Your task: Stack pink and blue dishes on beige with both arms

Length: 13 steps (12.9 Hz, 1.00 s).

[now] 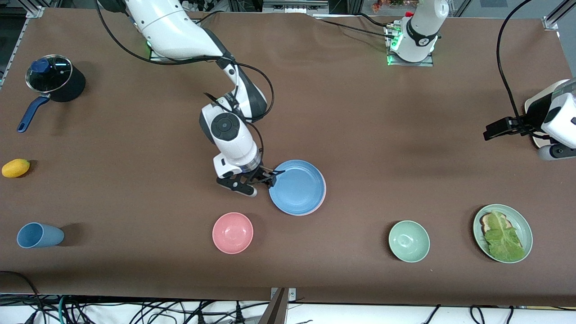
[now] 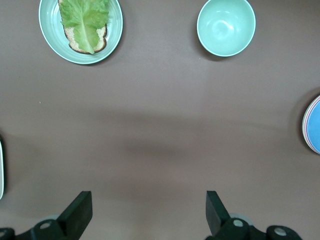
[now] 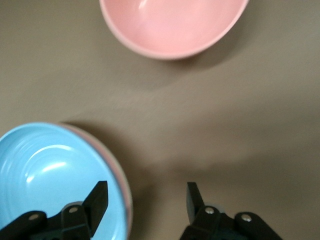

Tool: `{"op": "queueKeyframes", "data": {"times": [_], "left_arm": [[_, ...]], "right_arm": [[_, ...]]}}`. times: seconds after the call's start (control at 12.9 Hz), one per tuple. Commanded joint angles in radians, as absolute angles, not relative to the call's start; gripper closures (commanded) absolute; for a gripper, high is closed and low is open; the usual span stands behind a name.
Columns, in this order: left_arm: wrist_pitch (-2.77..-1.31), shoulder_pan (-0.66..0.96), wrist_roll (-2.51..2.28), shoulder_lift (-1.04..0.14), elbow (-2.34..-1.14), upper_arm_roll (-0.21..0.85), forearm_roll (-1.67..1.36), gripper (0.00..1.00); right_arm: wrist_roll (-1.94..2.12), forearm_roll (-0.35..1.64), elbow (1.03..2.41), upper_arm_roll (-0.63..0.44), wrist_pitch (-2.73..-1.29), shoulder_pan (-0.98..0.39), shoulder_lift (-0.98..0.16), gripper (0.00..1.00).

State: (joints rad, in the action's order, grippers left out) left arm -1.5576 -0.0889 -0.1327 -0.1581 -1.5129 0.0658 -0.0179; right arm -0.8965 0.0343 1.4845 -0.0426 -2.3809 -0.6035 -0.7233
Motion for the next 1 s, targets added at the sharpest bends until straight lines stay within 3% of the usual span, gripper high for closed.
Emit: {"op": "queueKeyframes", "data": {"times": [0.0, 0.08, 0.93], "left_arm": [[-1.569, -0.081, -0.13, -0.135, -1.537, 0.06, -0.028, 0.0], [-1.569, -0.081, -0.13, -0.135, -1.537, 0.06, -0.028, 0.0], [-1.569, -0.08, -0.13, -0.135, -1.537, 0.06, -0.028, 0.0]], "right_arm": [[-0.729, 0.021, 1.52, -0.107, -2.252, -0.597, -0.638, 0.11], [-0.659, 0.025, 1.552, -0.148, -2.229, -0.595, -0.608, 0.0], [-0.27, 0.063, 1.582, -0.379, -1.893, -0.595, -0.341, 0.0]]}}
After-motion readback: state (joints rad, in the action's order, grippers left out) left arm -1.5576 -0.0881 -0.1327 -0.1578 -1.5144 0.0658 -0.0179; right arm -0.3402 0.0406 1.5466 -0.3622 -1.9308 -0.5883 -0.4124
